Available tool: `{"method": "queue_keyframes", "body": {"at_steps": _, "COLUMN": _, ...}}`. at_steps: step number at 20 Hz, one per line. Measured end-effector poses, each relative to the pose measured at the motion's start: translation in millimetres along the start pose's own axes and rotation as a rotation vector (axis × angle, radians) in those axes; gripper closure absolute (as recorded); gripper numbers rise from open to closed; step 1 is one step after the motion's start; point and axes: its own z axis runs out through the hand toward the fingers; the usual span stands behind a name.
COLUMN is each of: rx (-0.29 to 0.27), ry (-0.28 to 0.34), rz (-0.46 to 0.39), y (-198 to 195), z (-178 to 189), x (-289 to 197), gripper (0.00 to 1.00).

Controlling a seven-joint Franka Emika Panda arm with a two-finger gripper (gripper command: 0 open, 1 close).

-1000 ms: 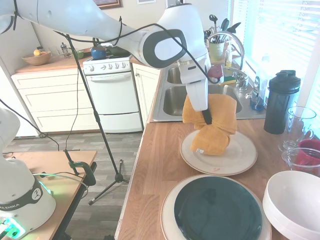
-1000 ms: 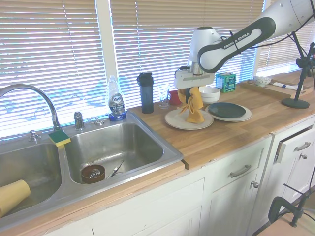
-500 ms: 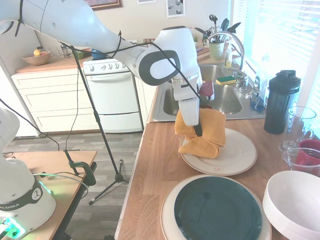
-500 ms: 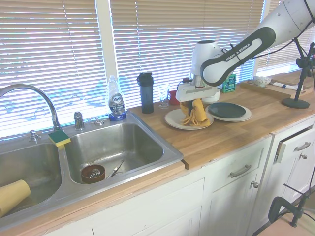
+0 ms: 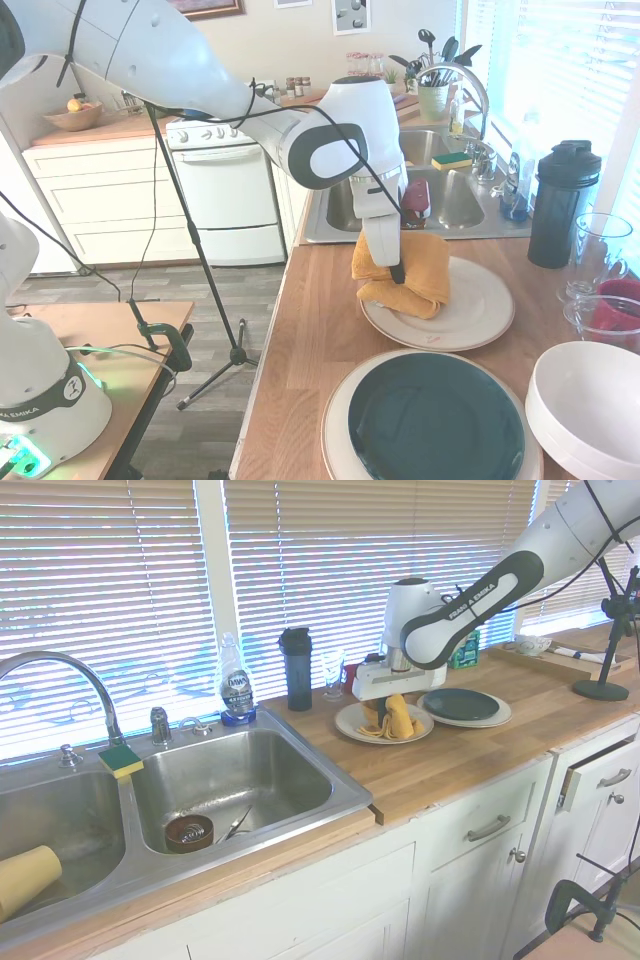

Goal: Wipe the white plate in clockwise motion

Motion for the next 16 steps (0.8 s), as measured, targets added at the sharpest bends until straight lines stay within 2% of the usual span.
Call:
{"method": "queue_keyframes", "body": {"at_steps": 8, "rx": 0.015, "ry": 0.021, "rz": 0.036, "y": -2.5, "z": -5.1, "x": 29.3, "gripper": 1.00}}
{"method": "queue_keyframes", "body": {"at_steps": 16, "rx": -0.023, "ry": 0.033, "rz": 0.037, "y": 10.7, "z": -4.4, "x": 43.5, "gripper": 1.00}}
